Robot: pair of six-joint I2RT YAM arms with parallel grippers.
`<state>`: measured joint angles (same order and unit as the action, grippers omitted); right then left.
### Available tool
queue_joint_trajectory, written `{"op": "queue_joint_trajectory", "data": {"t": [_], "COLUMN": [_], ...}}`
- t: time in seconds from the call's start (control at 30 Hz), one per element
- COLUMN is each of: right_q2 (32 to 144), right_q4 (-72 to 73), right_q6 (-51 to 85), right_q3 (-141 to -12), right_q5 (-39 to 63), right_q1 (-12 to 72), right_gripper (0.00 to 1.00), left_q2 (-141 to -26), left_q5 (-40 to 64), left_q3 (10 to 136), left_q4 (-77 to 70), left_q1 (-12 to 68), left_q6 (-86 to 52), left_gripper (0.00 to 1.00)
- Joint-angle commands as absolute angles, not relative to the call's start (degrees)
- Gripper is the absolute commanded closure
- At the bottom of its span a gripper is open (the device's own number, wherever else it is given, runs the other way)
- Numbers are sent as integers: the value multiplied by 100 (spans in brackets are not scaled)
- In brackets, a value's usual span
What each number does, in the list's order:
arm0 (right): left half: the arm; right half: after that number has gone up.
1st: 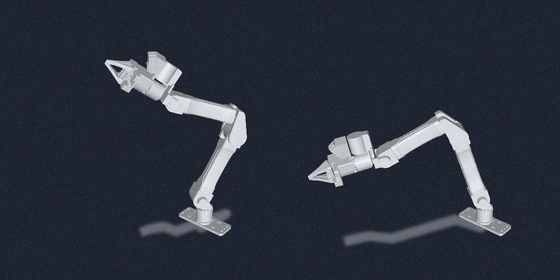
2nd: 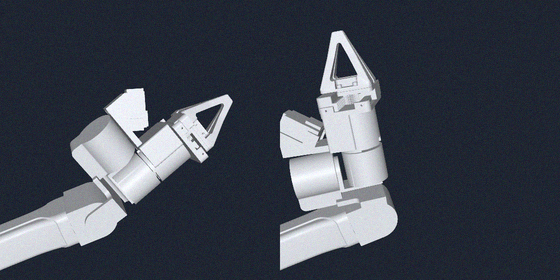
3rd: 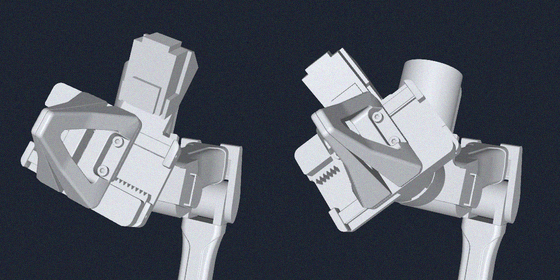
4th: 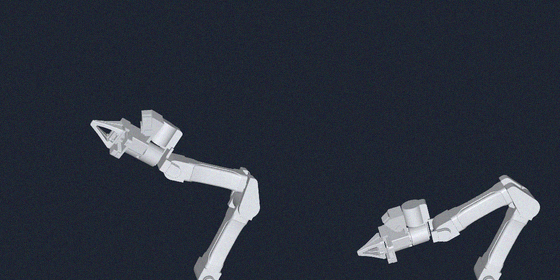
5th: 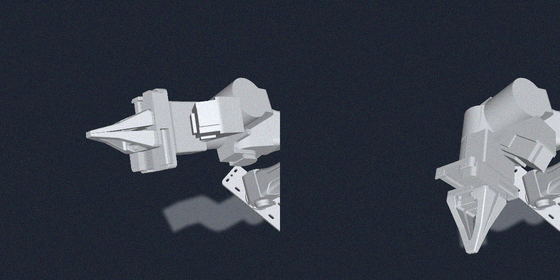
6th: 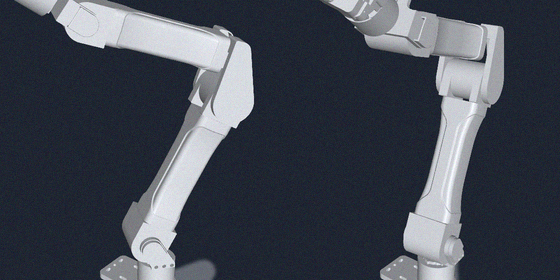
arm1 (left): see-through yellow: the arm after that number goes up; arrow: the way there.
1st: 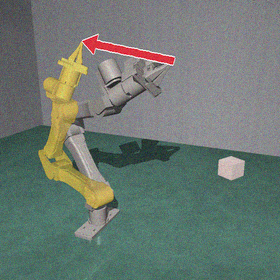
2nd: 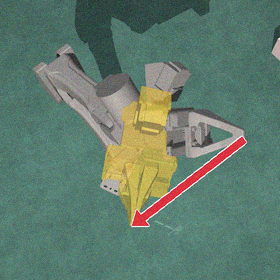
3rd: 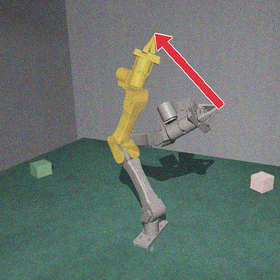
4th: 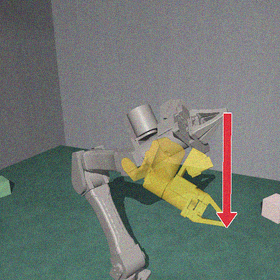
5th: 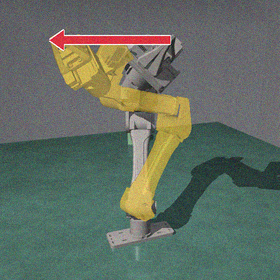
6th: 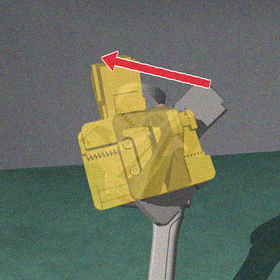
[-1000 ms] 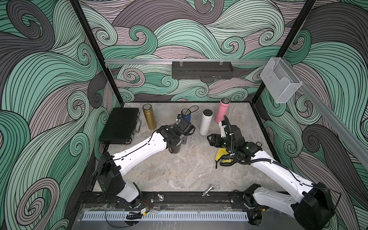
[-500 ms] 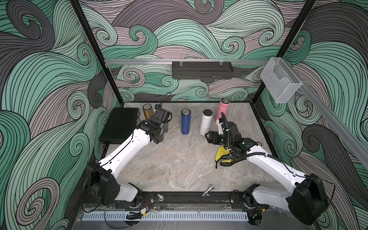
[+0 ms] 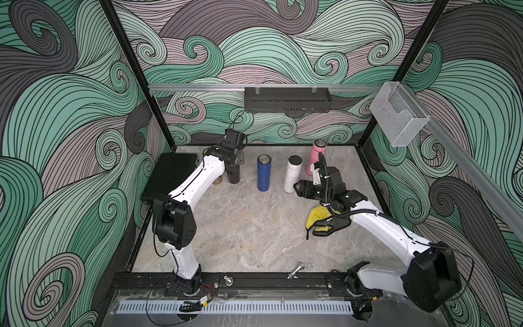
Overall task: Wipe the surface of the thermos
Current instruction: Place the thermos at the center of the board.
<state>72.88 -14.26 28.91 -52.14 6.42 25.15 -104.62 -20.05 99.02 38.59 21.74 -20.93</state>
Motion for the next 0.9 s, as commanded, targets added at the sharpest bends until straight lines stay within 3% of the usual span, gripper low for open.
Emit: {"op": "queue_joint_trajectory", "data": {"t": [0.0,0.43,0.53,0.6,0.8,0.87], "right_q2": [7304,7268,7290,7305,7314,7306], "right_q4": [-1409,-1380,-1344,-1321,-1294,-1294], "right_q6": [2837,2869,2889,2898,2918,2923], "right_q3": [-5348,-5264,-5257,-5264,-5273,-5282], "right_q5": [726,784,810,826,827,835], "right_q1": [2440,2348,2342,2345,2344,2346], "right_gripper": [23,23,23,22,22,22], "left_q2": [-10889,-11463,-11410,-11366,-11293,-11265], "left_q5": [-1780,-1693,-1725,-1779,-1841,-1828], "left_q3": [10603,10935,10877,10863,10898,10907], "left_q4": [4143,4351,4312,4289,4237,4210], "left_q1": [2115,1977,1974,1973,1975,1977], "left_q6": [-1983,-2192,-2181,-2166,-2040,-1976], "left_gripper": [100,98,56,37,14,11]}}
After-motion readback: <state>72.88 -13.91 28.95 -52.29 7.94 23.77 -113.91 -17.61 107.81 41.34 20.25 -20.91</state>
